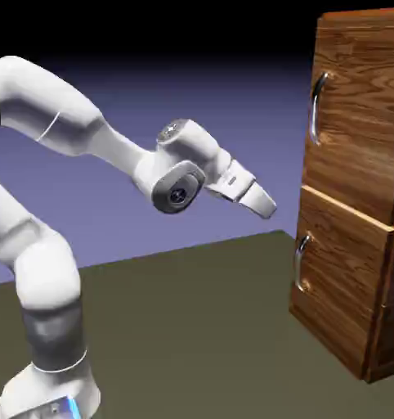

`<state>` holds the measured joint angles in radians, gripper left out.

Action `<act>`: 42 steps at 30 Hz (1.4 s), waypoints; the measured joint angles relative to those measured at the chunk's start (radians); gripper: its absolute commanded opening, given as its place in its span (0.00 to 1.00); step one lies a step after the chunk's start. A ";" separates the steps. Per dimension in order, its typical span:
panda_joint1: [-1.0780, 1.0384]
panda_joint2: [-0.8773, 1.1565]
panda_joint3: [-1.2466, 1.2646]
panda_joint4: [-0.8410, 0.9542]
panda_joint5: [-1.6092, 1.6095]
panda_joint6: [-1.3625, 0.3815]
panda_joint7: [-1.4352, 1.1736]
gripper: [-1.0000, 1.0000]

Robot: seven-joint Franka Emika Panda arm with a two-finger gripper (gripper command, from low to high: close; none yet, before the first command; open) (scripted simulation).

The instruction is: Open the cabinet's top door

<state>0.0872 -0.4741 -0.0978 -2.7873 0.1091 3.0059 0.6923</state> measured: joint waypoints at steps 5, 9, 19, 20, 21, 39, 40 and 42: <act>0.139 0.178 -0.181 0.042 0.202 -0.058 -0.090 0.50; 0.251 0.320 -0.326 0.076 0.364 -0.104 -0.162 0.50; 0.529 0.676 -0.689 0.160 0.768 -0.219 -0.343 0.50; 0.557 0.711 -0.725 0.168 0.809 -0.230 -0.361 0.50; 0.585 0.747 -0.761 0.177 0.849 -0.242 -0.379 0.50; 1.087 1.387 -1.414 0.329 1.577 -0.449 -0.704 0.50; 1.115 1.422 -1.450 0.337 1.617 -0.461 -0.722 0.50; 1.170 1.493 -1.522 0.354 1.698 -0.484 -0.758 0.50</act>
<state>1.2575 1.0193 -1.6202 -2.4335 1.8071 2.5219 -0.0655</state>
